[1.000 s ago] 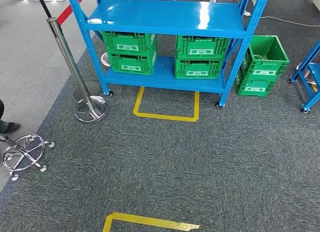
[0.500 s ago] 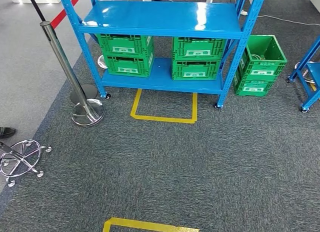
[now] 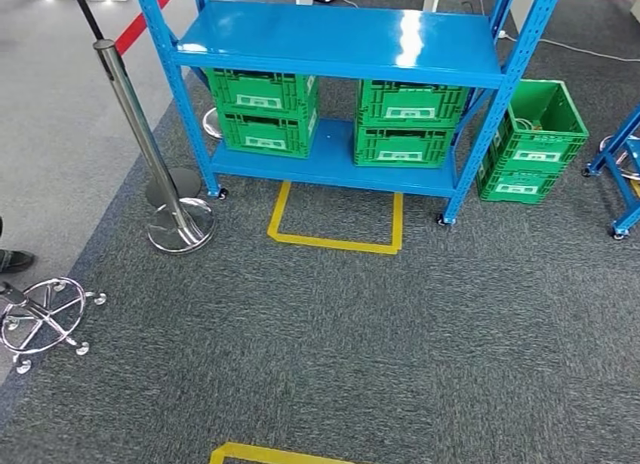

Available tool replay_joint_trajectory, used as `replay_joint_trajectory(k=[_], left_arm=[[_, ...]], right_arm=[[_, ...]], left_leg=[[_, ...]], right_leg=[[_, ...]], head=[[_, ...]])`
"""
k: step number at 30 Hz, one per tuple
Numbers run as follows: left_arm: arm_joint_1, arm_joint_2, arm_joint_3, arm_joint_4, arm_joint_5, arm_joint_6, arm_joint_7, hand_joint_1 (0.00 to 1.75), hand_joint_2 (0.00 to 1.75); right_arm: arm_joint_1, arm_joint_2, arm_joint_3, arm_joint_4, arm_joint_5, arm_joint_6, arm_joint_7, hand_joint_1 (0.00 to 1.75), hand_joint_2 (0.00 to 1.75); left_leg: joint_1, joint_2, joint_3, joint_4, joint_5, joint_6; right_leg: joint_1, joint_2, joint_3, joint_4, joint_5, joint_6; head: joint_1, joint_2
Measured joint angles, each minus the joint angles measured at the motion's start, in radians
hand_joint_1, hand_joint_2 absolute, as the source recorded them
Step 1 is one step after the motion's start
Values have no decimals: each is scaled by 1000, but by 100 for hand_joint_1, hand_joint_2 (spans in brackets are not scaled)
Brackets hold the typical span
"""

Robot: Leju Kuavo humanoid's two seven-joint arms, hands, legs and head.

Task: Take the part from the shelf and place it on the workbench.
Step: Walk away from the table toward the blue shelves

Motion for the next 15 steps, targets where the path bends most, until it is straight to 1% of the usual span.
replay_joint_trajectory(k=[1,3,4,5,6,7,8,9,10,11,12,13,14,15], left_arm=[[-1,-1,-1,0,-2,1,0,0,0],[-4,0,-4,0,-8,5,-1,0,0],[-5,-1,-7,0,-10,6,-2,0,0],[-6,-2,-10,0,-13,7,-2,0,0],[-6,-2,-13,0,-15,8,-3,0,0],[-7,-3,-17,1,-17,8,-3,0,0],[-7,-4,-20,1,-20,8,-3,0,0],[-6,-4,-22,1,-23,8,-3,0,0],[-5,-4,-25,2,-25,8,-3,0,0],[-4,-5,-26,2,-28,8,-3,0,0],[-3,-5,-28,3,-29,9,-3,0,0],[-3,-5,-29,3,-30,9,-3,0,0],[-4,-6,-30,3,-30,9,-3,0,0],[-6,-6,-31,3,-30,9,-3,0,0]], right_arm=[[-1,-2,-2,0,0,2,0,0,0],[-2,-3,-5,0,0,5,0,0,0],[-2,-5,-8,0,0,5,1,0,0],[-4,-7,-10,0,0,6,1,0,0],[-5,-9,-14,0,0,6,1,0,0],[-7,-10,-17,0,0,7,0,0,0],[-8,-11,-21,0,0,8,0,0,0],[-8,-13,-25,0,0,9,0,0,0],[-8,-14,-29,0,0,10,0,0,0],[-7,-16,-32,0,0,11,1,0,0],[-7,-17,-34,0,0,12,1,0,0],[-7,-18,-37,0,0,13,1,0,0],[-8,-19,-39,0,0,13,1,0,0],[-9,-19,-41,0,0,13,0,0,0]], left_leg=[[-1,0,0,1,-2,-4],[-1,-1,2,1,-5,-13],[0,0,1,7,-12,-18],[1,0,-7,29,-28,-25],[4,1,-28,72,-52,-31],[7,1,-60,135,-80,-37],[10,1,-100,206,-106,-41],[13,1,-134,261,-119,-44],[16,1,-155,285,-111,-46],[18,1,-156,271,-83,-47],[20,2,-138,219,-40,-46],[21,2,-110,149,2,-44],[19,3,-83,85,28,-41],[18,3,-64,40,41,-37]], right_leg=[[1,1,8,-15,0,-3],[1,2,12,-21,-1,-10],[-1,1,15,-24,-2,-15],[-4,1,20,-28,-2,-20],[-7,0,24,-31,-2,-25],[-7,-1,26,-32,-4,-28],[-7,-2,27,-32,-6,-30],[-7,-2,29,-32,-8,-31],[-7,-2,31,-31,-10,-30],[-7,-1,35,-31,-13,-29],[-8,0,40,-31,-16,-28],[-8,0,44,-32,-19,-25],[-6,1,46,-31,-23,-20],[-5,1,47,-31,-26,-14]], head=[[-1,0],[-2,0],[-4,0],[-8,0],[-11,0],[-16,0],[-17,0],[-17,0],[-17,0],[-17,0],[-17,0],[-17,0],[-17,0],[-17,0]])
